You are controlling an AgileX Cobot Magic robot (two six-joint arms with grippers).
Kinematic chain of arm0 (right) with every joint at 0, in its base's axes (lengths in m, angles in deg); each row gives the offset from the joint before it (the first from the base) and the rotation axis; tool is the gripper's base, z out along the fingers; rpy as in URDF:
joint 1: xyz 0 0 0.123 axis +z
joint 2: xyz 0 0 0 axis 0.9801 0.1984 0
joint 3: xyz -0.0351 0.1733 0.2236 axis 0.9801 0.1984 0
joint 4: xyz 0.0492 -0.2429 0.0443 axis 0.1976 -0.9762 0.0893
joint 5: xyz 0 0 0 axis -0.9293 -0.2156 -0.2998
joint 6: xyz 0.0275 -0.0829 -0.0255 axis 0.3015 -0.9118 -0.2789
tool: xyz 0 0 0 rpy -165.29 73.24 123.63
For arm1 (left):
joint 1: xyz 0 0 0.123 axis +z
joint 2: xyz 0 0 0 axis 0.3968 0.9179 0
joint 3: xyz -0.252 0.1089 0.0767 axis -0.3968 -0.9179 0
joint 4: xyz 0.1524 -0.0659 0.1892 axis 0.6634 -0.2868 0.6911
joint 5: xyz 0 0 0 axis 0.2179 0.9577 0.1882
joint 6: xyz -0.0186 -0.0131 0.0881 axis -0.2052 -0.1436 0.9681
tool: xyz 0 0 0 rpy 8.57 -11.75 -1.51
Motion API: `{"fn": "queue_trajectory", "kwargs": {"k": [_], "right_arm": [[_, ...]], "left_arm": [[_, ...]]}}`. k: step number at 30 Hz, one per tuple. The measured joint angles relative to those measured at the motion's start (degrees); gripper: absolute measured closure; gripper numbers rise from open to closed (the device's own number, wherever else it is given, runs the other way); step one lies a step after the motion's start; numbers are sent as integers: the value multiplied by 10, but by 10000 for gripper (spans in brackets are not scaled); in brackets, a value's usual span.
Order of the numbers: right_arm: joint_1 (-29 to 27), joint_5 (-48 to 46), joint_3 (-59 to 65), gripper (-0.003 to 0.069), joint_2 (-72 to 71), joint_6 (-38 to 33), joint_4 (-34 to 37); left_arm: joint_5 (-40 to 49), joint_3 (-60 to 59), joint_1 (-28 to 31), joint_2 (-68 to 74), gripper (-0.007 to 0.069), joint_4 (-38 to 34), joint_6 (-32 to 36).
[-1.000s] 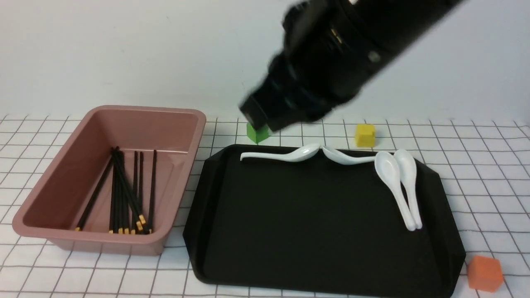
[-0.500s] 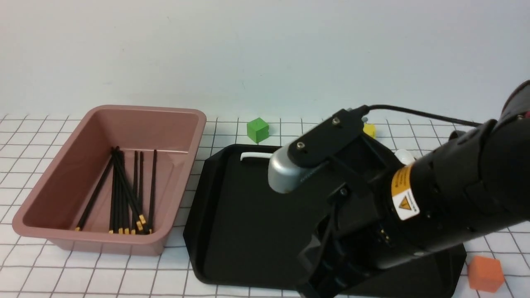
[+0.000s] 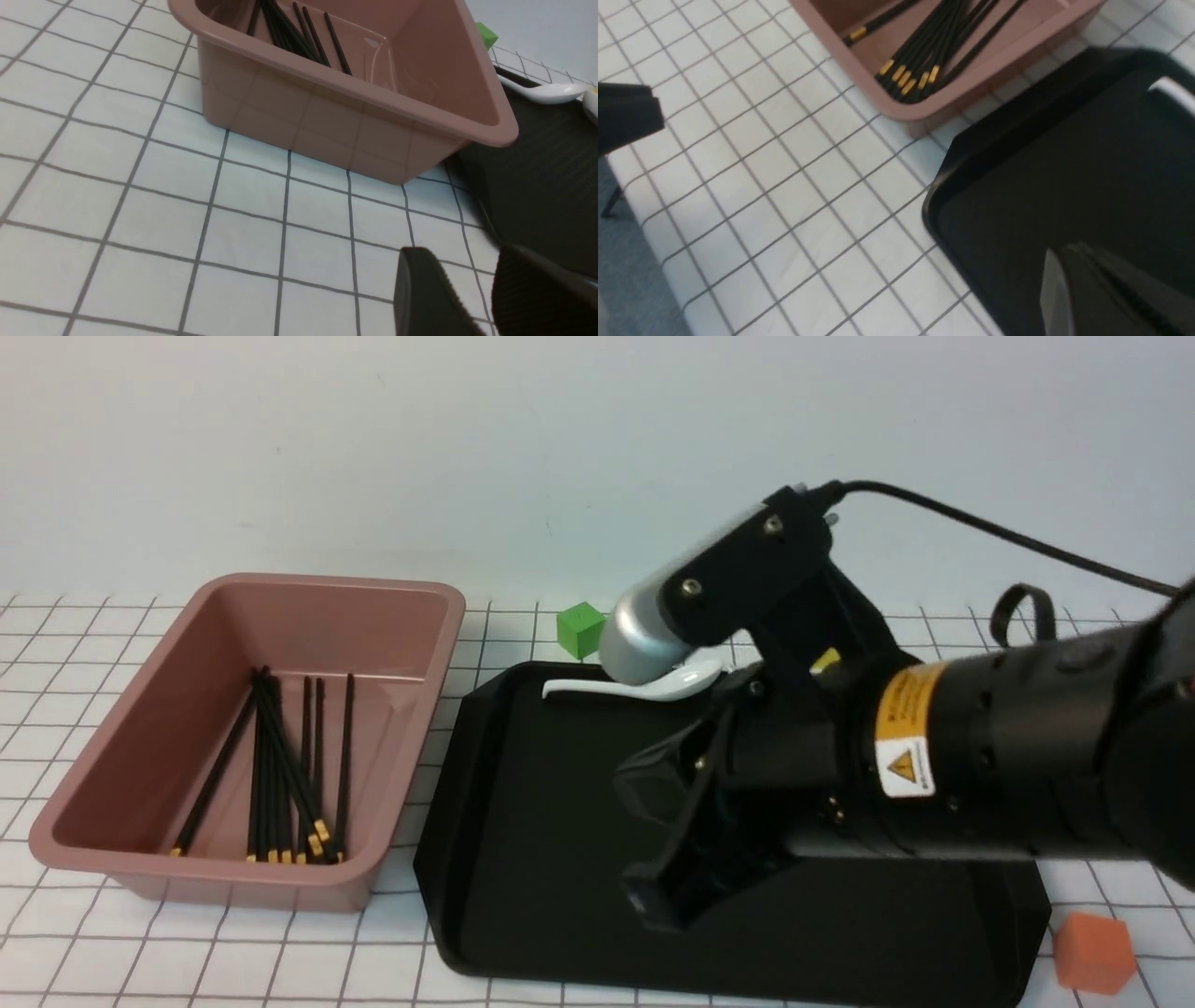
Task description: On white black tablecloth take chopsticks from black tray and put them in box.
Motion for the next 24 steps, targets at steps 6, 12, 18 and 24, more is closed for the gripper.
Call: {"fn": "queue_trajectory", "kwargs": {"k": [6,12,18,24], "right_arm": [[-105,93,195,648,-172,1,-14],[-317,106,431,645,-506,1,-14],[-418,55,551,643,-728,0,-10],[-429,28,583,636,-722,-1,-11]], "left_arm": [[0,0,0,0,386,0,0],[0,0,0,0,386,0,0],[1,0,0,-1,386,0,0],[2,0,0,-1,386,0,0]]}}
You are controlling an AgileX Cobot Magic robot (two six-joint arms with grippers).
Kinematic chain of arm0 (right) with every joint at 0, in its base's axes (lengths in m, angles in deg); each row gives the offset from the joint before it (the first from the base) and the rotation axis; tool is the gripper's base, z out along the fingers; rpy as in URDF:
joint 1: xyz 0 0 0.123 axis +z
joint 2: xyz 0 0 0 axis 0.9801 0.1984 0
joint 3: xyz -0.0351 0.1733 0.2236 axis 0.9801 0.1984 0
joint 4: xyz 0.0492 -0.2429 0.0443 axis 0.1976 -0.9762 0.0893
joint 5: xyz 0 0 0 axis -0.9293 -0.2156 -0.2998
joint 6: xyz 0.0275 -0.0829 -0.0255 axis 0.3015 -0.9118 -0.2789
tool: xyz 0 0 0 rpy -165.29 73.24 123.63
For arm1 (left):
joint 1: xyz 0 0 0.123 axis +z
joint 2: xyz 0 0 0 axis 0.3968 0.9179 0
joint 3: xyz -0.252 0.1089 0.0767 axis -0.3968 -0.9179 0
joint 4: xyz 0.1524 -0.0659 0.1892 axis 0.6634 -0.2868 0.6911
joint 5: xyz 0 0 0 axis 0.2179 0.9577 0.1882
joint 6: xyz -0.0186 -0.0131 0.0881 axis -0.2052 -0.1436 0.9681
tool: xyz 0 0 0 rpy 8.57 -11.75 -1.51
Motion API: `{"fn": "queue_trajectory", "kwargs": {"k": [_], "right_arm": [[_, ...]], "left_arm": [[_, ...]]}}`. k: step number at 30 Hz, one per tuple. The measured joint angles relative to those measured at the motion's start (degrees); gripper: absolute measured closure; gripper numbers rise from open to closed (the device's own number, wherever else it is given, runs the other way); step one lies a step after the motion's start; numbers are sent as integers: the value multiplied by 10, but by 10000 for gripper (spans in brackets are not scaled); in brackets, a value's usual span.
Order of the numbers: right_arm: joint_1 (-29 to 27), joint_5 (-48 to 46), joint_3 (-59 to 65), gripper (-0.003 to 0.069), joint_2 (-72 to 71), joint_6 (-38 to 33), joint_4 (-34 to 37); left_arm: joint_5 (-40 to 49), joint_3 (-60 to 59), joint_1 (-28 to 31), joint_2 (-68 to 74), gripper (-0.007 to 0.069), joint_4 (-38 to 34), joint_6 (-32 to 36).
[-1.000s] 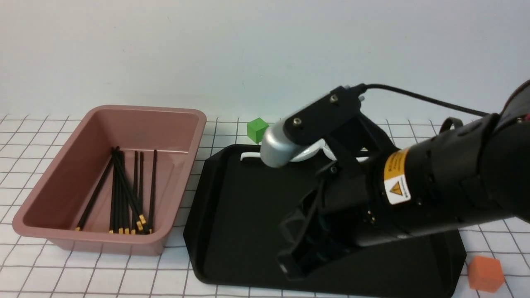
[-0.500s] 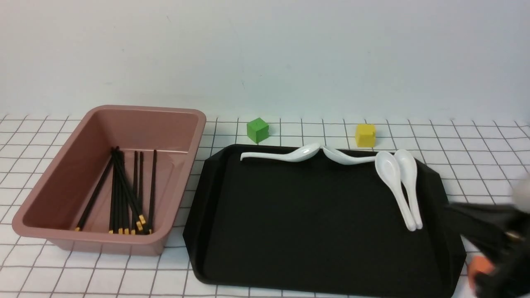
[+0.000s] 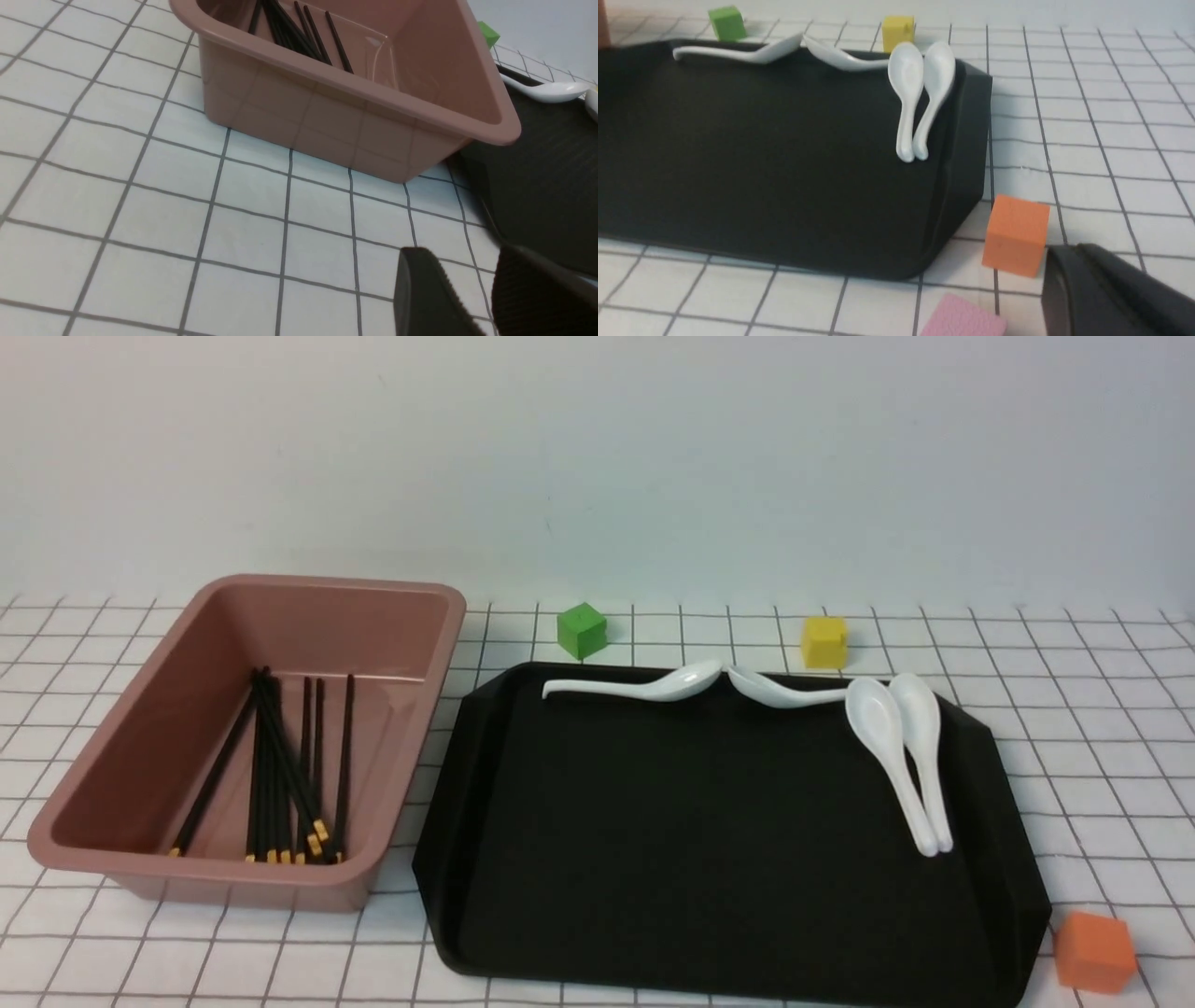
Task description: On white black tablecloth take chopsticks from black tray and put them in box.
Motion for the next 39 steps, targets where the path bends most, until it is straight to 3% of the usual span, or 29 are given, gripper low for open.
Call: {"fn": "queue_trajectory", "kwargs": {"k": [39], "right_arm": [[-1,-12,0,585,1,-1,-1]], "left_arm": [[0,0,0,0,386,0,0]]}}
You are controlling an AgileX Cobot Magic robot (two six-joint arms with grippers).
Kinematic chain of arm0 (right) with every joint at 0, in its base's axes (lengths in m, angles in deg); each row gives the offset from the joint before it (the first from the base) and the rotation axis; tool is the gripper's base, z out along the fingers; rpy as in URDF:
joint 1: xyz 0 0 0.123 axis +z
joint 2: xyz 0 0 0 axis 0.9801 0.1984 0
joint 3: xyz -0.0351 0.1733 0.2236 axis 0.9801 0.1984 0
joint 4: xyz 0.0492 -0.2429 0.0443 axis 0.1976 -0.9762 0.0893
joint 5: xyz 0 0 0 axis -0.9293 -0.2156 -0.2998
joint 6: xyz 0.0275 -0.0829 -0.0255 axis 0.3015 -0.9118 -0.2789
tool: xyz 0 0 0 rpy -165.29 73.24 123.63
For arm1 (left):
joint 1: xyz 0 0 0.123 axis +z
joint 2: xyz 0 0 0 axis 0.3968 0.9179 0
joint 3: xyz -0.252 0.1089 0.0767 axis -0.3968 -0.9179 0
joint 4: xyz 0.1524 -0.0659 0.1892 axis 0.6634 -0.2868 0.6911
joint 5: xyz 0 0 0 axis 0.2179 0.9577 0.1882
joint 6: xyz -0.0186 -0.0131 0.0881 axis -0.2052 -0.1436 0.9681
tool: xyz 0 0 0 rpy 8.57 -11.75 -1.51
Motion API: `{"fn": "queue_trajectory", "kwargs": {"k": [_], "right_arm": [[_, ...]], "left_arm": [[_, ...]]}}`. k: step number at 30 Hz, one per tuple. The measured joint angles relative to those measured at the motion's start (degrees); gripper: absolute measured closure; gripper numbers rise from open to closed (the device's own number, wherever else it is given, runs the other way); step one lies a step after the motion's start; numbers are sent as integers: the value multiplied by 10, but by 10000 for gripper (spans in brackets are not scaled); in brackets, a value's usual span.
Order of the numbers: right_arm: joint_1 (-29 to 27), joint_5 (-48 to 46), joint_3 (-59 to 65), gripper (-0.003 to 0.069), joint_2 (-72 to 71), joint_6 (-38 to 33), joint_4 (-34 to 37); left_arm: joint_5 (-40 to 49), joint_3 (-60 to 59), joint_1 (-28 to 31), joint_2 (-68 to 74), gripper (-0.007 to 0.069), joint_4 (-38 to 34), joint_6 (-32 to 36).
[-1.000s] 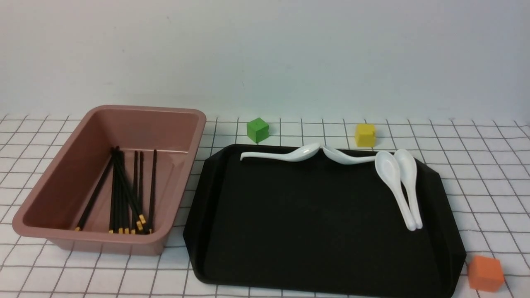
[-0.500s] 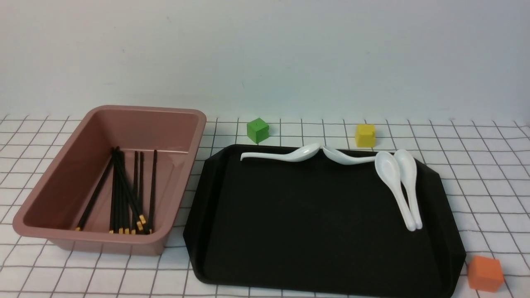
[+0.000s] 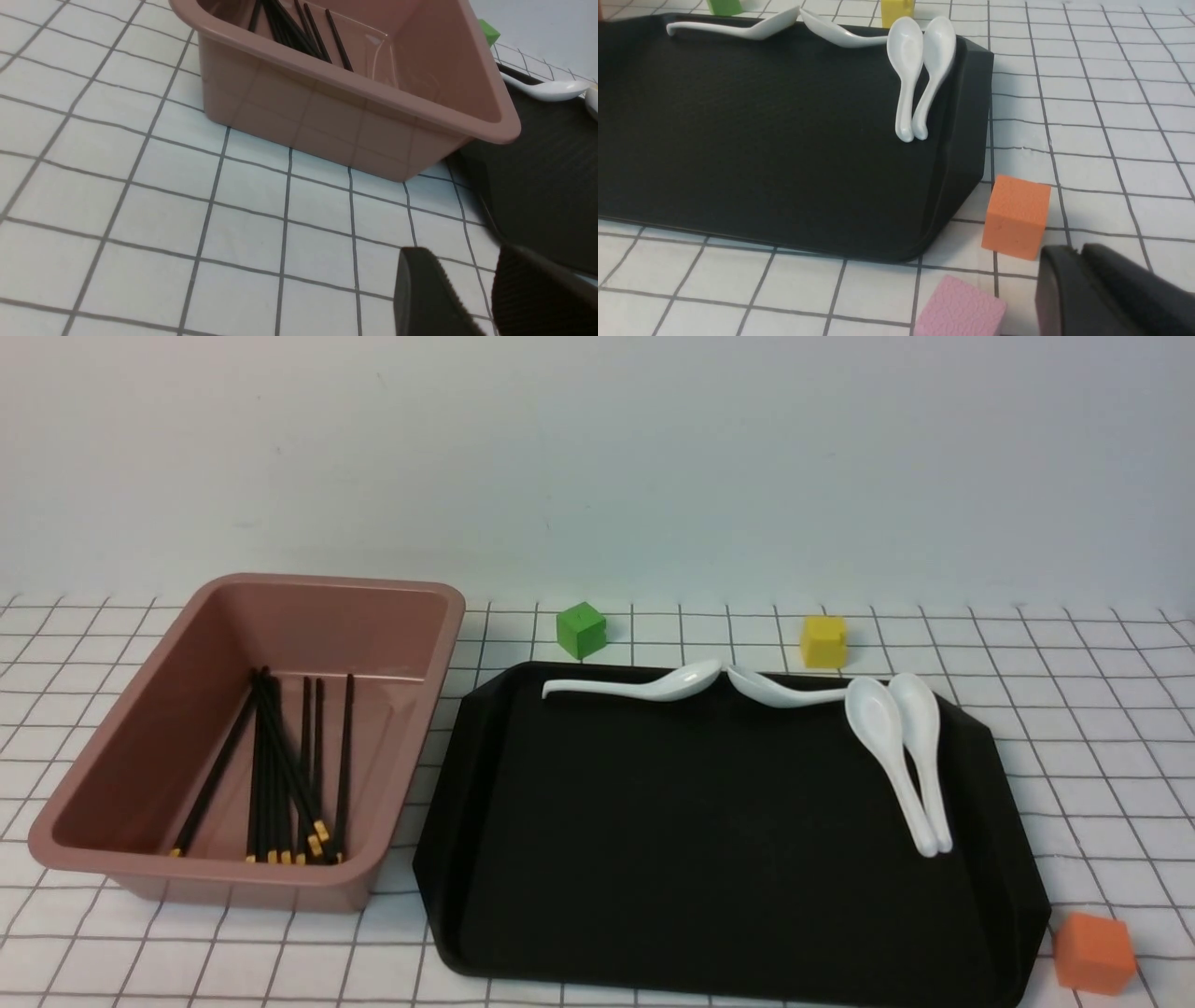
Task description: On white black tablecloth take chopsticks from black tray and put them in box.
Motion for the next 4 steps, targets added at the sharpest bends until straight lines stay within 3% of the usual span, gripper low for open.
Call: {"fn": "queue_trajectory", "kwargs": {"k": [4], "right_arm": [[0,0,0,580,0,0,0]], "left_arm": [[0,0,0,0,386,0,0]]}}
